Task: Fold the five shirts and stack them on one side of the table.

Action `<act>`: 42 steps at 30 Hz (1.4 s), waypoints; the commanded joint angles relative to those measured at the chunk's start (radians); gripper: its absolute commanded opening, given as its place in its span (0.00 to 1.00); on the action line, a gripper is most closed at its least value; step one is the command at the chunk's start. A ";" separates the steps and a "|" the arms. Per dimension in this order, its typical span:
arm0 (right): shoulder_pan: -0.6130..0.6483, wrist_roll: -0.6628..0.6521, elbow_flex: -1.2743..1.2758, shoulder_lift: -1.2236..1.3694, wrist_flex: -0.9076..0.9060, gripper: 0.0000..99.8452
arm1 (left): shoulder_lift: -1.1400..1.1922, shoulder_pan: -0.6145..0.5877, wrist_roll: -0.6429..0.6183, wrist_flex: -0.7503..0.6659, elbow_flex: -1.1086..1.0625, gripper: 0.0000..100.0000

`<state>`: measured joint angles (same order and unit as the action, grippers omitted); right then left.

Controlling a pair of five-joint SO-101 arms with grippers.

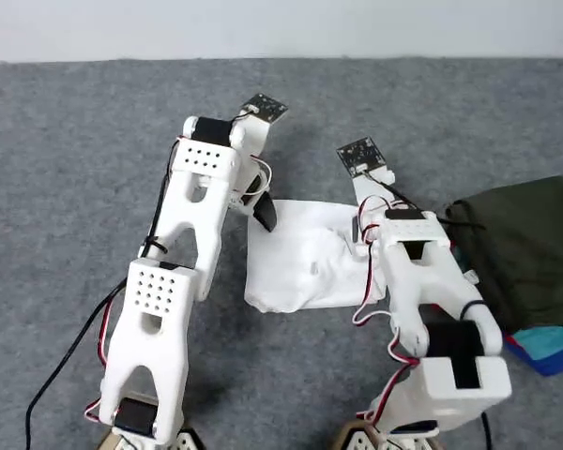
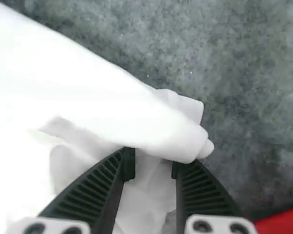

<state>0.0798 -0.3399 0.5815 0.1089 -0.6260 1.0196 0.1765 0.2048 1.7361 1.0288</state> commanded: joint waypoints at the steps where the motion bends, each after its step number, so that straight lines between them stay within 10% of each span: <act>1: 0.005 -0.003 -0.020 0.030 0.041 0.14 | -0.086 -0.005 0.011 0.018 0.013 0.31; 10: 0.008 -0.020 -0.063 0.076 0.030 0.00 | -0.324 0.026 0.009 0.018 0.005 0.31; 32: 0.002 0.011 -0.124 -0.470 -0.285 0.01 | -0.557 0.051 0.009 0.018 0.004 0.31; 42: 0.010 0.031 0.055 -0.206 0.084 0.09 | -0.557 0.052 0.009 0.018 0.004 0.31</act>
<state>0.0875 -0.3337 0.6383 -0.1841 -0.6490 0.5240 0.2117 0.2110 1.7377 1.0273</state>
